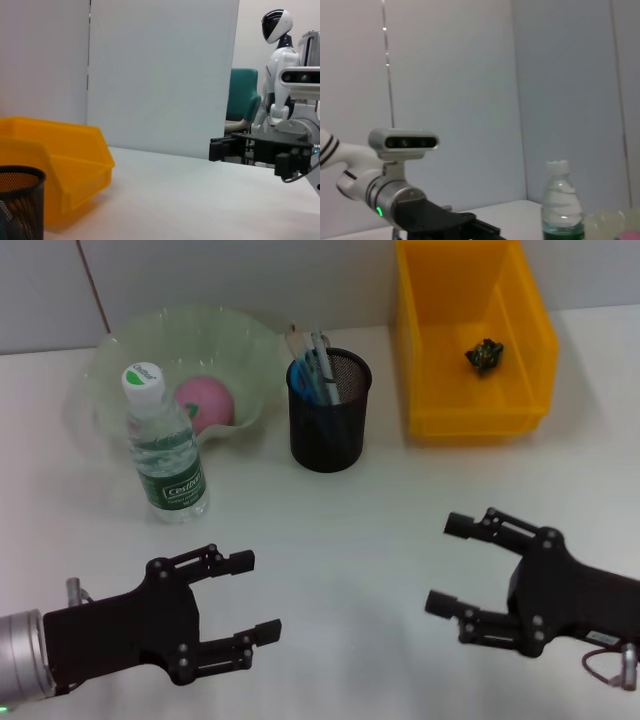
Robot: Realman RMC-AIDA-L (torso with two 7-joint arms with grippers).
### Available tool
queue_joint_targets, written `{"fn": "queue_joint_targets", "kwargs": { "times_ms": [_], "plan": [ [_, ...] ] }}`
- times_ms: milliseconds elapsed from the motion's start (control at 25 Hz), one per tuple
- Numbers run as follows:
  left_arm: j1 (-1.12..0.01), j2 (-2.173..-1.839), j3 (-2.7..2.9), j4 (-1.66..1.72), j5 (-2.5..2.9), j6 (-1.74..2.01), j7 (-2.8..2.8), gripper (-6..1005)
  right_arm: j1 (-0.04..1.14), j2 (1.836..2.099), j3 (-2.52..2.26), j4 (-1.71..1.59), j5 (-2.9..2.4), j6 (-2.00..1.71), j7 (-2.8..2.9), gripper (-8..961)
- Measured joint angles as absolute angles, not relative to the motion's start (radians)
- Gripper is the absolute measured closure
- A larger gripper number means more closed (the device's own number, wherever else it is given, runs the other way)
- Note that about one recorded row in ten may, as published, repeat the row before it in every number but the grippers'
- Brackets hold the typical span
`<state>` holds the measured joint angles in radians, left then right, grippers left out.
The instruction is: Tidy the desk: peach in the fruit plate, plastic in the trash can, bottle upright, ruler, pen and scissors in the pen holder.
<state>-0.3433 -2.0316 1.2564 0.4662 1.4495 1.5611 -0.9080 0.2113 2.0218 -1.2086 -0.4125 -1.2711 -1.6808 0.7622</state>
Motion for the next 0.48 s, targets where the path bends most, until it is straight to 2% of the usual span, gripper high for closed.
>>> {"fn": "queue_joint_targets", "kwargs": {
  "times_ms": [480],
  "plan": [
    [-0.336,-2.033,1.252,0.466,1.450,1.561,-0.908,219,0.238,2.023,-1.209,-0.397,-1.343,-1.604,0.836,133]
  ]
}}
